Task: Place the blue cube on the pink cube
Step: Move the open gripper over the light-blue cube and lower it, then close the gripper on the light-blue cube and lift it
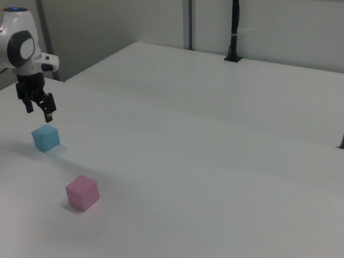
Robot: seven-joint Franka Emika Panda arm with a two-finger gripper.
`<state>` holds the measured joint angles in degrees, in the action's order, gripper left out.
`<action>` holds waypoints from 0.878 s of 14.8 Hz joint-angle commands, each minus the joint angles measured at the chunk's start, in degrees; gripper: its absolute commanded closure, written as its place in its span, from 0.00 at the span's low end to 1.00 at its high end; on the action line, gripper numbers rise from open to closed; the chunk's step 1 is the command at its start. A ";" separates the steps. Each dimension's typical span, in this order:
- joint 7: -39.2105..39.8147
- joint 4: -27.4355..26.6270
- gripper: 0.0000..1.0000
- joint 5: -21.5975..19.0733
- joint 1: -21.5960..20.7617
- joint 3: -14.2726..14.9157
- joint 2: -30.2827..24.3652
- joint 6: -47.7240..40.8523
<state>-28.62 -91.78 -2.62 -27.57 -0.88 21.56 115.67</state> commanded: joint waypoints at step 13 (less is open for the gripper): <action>-5.13 0.28 0.00 3.14 -1.87 0.70 7.27 6.58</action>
<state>-32.01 -91.70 -1.06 -28.26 -0.82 28.06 121.26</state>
